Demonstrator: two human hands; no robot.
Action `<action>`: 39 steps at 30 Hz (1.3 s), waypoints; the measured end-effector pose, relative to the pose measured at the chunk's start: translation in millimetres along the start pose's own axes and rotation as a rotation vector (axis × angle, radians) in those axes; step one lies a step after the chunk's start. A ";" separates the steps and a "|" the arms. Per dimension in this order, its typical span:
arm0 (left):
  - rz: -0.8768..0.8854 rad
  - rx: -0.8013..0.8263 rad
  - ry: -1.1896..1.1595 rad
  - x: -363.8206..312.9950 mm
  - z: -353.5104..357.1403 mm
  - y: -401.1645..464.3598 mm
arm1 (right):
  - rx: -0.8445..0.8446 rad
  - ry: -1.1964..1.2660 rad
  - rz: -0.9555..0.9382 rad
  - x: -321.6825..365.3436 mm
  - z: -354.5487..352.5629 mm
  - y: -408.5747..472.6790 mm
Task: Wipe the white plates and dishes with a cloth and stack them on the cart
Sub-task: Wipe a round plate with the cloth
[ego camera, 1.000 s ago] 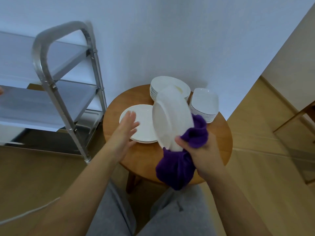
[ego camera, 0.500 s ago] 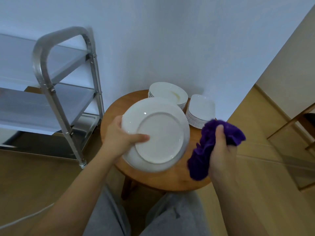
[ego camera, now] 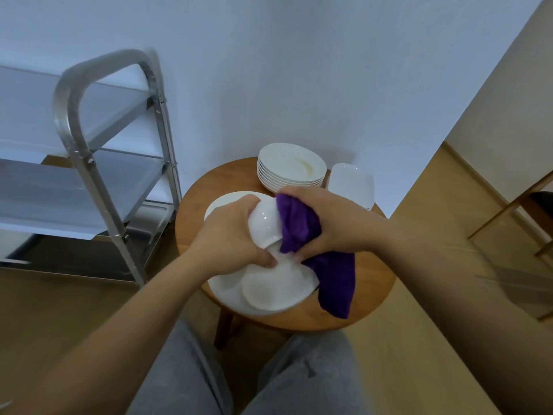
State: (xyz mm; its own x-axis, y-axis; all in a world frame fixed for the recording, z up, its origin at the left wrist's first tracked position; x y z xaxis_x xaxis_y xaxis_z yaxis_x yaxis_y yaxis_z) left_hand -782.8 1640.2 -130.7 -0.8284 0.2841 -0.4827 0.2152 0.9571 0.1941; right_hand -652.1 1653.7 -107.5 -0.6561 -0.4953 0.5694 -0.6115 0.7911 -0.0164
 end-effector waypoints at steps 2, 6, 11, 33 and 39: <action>-0.005 -0.040 -0.018 0.2 -9.5 -1.1 | -0.115 0.223 0.030 -7.4 -10.9 -7.7; -0.048 -0.073 -0.158 2.1 -21.0 -6.8 | -0.357 0.464 0.052 -22.1 -24.5 -27.7; -0.312 -0.277 -0.809 26.1 -24.9 -7.0 | -0.772 1.061 0.072 -54.3 -1.2 -53.9; -0.440 0.096 -1.614 -15.8 41.8 -0.6 | -1.124 1.265 0.486 -65.6 61.7 -71.6; -0.350 0.120 -1.394 -20.5 34.0 -12.6 | -0.960 1.062 0.538 -70.2 19.2 -58.2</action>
State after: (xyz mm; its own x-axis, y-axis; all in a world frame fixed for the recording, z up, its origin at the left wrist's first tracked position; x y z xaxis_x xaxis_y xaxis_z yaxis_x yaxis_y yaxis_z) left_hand -750.9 1624.3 -152.3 0.3081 -0.2057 -0.9289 0.2101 0.9670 -0.1444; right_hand -578.9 1635.5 -162.2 0.1658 0.0651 0.9840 0.3702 0.9207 -0.1233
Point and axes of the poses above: each hand's wrist, its own y-axis towards the middle knuckle, its own z-axis out of the palm, x = y × z, the point moved 9 cm from there along y, towards the middle knuckle, and after that the axes turned 15 degrees about y, right-handed, at the moved point
